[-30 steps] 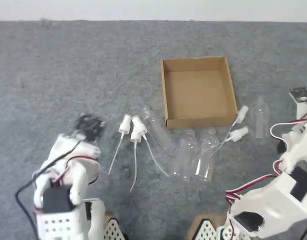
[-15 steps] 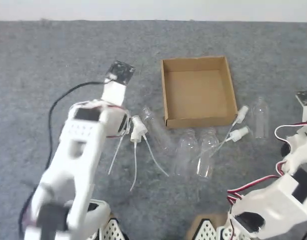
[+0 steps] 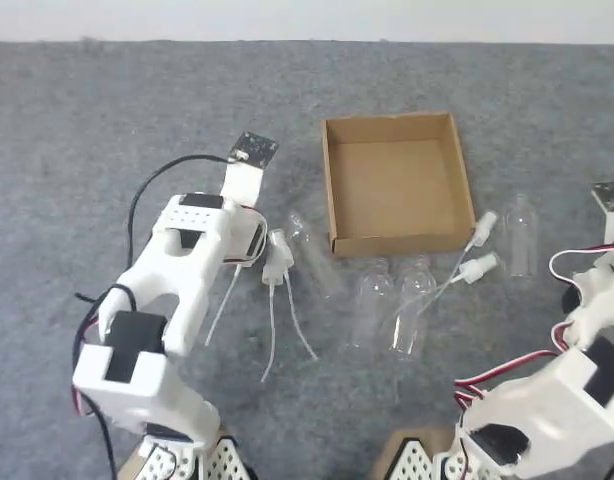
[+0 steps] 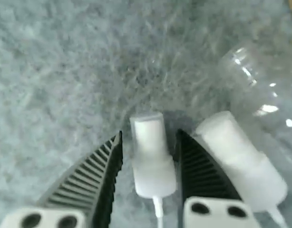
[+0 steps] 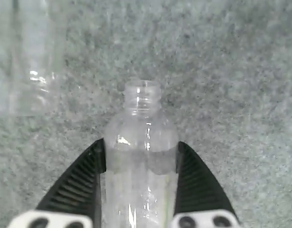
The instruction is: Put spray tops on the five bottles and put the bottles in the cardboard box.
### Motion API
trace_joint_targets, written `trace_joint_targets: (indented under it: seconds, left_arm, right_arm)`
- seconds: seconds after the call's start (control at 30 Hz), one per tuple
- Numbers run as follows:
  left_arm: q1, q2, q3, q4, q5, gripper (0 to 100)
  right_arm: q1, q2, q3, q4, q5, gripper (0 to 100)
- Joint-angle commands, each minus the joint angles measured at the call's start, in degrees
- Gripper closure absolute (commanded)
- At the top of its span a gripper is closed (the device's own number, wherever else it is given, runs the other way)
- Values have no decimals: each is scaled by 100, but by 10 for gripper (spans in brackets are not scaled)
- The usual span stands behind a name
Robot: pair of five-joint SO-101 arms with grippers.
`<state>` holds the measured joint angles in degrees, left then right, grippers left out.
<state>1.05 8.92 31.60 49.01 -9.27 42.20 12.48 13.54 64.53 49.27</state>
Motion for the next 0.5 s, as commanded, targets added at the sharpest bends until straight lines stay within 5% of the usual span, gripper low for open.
trace_joint_targets:
  seconds: [0.0, 0.23, 0.47]
  left_arm:
    - [-18, 35, -409, -149, 70, 851]
    - [-18, 53, -365, -132, 26, 988]
    - [-70, -738, -312, 668, 53, 991]
  right_arm:
    - [66, -31, 158, -22, -9, 992]
    - [66, -31, 158, -13, -9, 992]
    - [92, -31, 158, -13, -44, 992]
